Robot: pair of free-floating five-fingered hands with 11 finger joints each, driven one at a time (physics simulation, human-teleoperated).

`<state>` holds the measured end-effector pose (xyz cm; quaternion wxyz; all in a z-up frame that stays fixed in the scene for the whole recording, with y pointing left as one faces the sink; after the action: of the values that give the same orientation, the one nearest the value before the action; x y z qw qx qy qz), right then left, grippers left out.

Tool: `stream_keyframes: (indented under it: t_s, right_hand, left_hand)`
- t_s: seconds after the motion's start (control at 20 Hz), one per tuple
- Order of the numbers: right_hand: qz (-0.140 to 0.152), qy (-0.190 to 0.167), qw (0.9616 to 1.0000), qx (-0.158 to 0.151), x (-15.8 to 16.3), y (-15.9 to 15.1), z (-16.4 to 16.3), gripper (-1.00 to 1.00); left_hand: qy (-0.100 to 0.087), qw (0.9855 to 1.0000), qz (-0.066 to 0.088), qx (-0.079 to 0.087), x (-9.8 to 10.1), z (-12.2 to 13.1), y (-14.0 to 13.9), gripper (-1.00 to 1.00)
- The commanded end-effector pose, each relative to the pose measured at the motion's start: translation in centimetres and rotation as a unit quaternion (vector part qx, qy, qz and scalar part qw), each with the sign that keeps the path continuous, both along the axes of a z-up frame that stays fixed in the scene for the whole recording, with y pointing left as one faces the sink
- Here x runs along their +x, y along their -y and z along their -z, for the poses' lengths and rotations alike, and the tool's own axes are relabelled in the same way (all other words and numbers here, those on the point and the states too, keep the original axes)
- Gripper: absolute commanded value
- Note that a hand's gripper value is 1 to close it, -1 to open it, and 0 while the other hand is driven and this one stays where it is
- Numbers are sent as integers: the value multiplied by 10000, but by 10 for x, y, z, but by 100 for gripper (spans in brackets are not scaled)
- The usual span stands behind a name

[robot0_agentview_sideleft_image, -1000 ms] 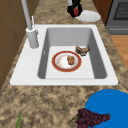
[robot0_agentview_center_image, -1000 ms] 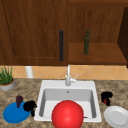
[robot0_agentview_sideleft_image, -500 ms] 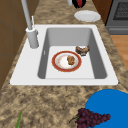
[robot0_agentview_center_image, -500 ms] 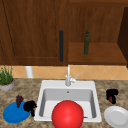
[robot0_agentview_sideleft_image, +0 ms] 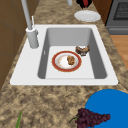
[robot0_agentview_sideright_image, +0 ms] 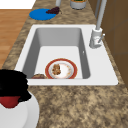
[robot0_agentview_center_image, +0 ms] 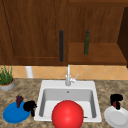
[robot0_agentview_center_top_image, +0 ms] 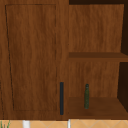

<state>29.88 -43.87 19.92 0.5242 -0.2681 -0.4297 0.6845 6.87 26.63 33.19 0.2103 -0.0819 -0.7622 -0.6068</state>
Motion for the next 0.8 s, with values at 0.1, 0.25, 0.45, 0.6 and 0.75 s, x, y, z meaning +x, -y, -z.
stream_keyframes:
  t_s: [0.1, 0.25, 0.45, 0.6, 0.75]
  right_hand:
    - [220, 7, 9998, -19, -38, 1, 27, 100]
    - [203, 64, 9998, -60, -50, 1, 50, 100]
    - [195, 140, 9997, -29, -44, -4, 81, 100]
    - [164, 193, 9997, -22, -41, -2, 108, 100]
    - [-77, -236, 9996, -130, -46, 0, 99, -100]
  left_hand:
    - [0, 10000, 0, 0, 0, 0, 0, 0]
    - [0, 10000, 0, 0, 0, 0, 0, 0]
    - [0, 10000, 0, 0, 0, 0, 0, 0]
    - [0, 10000, 0, 0, 0, 0, 0, 0]
    - [0, 10000, 0, 0, 0, 0, 0, 0]
